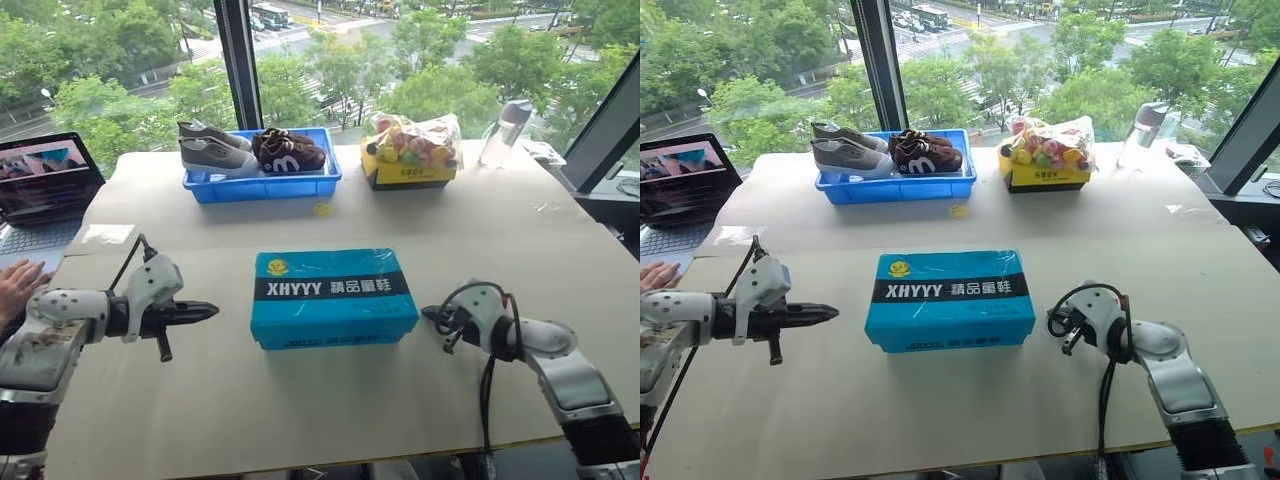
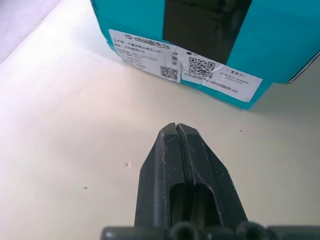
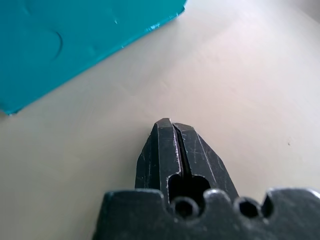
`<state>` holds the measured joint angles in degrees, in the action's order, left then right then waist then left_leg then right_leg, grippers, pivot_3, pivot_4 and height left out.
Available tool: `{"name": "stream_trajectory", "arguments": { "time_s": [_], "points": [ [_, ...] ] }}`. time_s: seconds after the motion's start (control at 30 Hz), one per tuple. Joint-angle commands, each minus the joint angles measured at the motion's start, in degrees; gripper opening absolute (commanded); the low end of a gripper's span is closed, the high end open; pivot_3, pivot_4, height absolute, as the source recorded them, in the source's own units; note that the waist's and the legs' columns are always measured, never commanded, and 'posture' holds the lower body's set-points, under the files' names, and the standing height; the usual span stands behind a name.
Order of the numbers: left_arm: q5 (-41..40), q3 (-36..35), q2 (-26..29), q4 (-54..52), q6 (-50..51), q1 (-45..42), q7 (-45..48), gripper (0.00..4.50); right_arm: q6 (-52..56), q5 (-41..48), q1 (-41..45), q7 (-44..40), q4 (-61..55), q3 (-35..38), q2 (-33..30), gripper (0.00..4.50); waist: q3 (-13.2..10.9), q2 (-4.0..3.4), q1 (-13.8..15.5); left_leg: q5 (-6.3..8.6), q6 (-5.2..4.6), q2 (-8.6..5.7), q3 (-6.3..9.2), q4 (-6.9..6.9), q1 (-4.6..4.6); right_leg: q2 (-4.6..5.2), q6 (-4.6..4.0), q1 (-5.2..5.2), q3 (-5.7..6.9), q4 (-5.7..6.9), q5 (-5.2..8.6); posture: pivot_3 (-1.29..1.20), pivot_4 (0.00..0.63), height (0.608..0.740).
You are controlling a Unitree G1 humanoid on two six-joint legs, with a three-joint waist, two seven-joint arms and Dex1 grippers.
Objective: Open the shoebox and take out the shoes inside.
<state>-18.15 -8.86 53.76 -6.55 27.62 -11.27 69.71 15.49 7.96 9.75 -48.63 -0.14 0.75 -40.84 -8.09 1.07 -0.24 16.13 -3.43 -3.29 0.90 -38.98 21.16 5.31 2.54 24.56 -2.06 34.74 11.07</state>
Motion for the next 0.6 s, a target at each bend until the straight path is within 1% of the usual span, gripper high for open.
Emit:
{"name": "stream_trajectory", "arguments": {
  "time_s": [0.03,0.07,0.13,0.2,0.27,0.3,0.33,0.4,0.47,0.5,0.6],
  "points": [
    [-6.6,-2.1,4.2,-3.4,4.7,-2.6,5.0,0.25,6.5,10.7,-1.5,-9.6,-6.7,4.8,-4.6,0.00,0.0,0.01,0.0,0.01,-0.02,0.02,0.00,0.02,0.01,0.00,-0.01,0.02,-0.01,0.01,0.00,0.00,0.150,0.740],
    [-9.4,-3.0,6.0,-4.7,7.5,-3.4,7.2,0.50,9.2,14.2,-1.9,-12.1,-9.7,5.9,-6.1,0.00,-0.1,0.04,0.0,0.03,-0.03,0.05,0.00,0.02,0.03,-0.01,-0.02,0.05,0.01,0.02,0.02,0.00,0.150,0.740],
    [-11.1,-3.5,8.8,-5.7,9.1,-5.0,8.8,0.99,14.0,18.7,-3.6,-16.0,-14.7,6.1,-9.2,0.00,-0.1,0.06,-0.2,0.03,-0.03,0.07,0.00,-0.03,0.33,-0.01,-0.04,0.36,-0.01,0.15,0.03,0.00,0.150,0.740],
    [-10.5,-2.6,11.0,-5.2,9.3,-7.8,8.5,1.73,15.9,19.8,-5.9,-19.3,-18.2,4.2,-12.5,0.00,-0.1,0.04,-0.3,0.02,-0.03,0.08,0.00,-0.03,0.40,0.01,-0.03,0.45,-0.04,0.15,0.03,0.00,0.150,0.740],
    [-11.1,-2.0,12.4,-5.2,9.8,-10.5,8.8,2.39,16.7,19.5,-5.9,-20.0,-18.9,1.9,-13.5,0.00,-0.2,0.04,-0.5,0.03,-0.03,0.09,0.00,-0.02,0.38,-0.02,-0.02,0.43,-0.01,0.15,0.03,0.00,0.150,0.740],
    [-12.3,-1.9,12.5,-5.3,10.6,-12.5,8.8,2.59,16.1,18.4,-4.9,-19.7,-18.0,0.2,-12.8,0.00,-0.2,0.06,-0.6,0.03,-0.03,0.08,-0.01,-0.02,0.35,-0.04,-0.02,0.42,-0.01,0.16,0.04,0.00,0.150,0.740],
    [-13.4,-1.8,12.6,-5.5,11.4,-14.2,8.8,3.04,15.2,17.1,-3.6,-19.0,-16.7,-1.4,-11.5,0.00,-0.2,0.13,-0.6,0.03,-0.03,0.08,-0.06,-0.03,0.29,-0.04,-0.02,0.38,-0.02,0.15,0.04,0.00,0.150,0.740],
    [-15.0,-1.8,13.1,-6.5,12.7,-16.5,9.0,3.50,14.4,16.0,-1.0,-18.2,-14.0,-4.1,-8.6,0.00,-0.3,0.25,-0.8,0.02,-0.02,0.08,-0.16,-0.06,0.24,-0.05,-0.02,0.36,-0.02,0.17,0.04,0.00,0.150,0.740],
    [-15.8,-2.1,13.6,-7.3,13.6,-17.7,8.8,4.25,13.6,15.4,0.6,-18.2,-11.7,-5.6,-6.5,0.00,-0.3,0.24,-0.8,0.02,-0.02,0.07,-0.24,-0.08,0.20,-0.07,-0.02,0.36,-0.06,0.21,0.04,0.00,0.150,0.740],
    [-16.7,-2.7,13.8,-7.8,14.4,-18.1,8.5,4.42,12.6,15.0,1.7,-18.0,-9.4,-6.1,-4.7,0.00,-0.3,0.26,-0.8,0.02,-0.02,0.06,-0.26,-0.07,0.18,-0.06,-0.02,0.38,-0.08,0.23,0.04,0.00,0.150,0.740],
    [-18.0,-3.6,14.1,-9.0,15.6,-18.2,7.8,4.42,9.4,13.6,3.7,-17.6,-4.1,-7.0,-1.6,0.00,-0.3,0.28,-0.6,0.02,-0.01,0.07,-0.26,-0.05,0.24,-0.11,-0.02,0.47,-0.05,0.23,0.04,0.00,0.150,0.740]
  ]
}}
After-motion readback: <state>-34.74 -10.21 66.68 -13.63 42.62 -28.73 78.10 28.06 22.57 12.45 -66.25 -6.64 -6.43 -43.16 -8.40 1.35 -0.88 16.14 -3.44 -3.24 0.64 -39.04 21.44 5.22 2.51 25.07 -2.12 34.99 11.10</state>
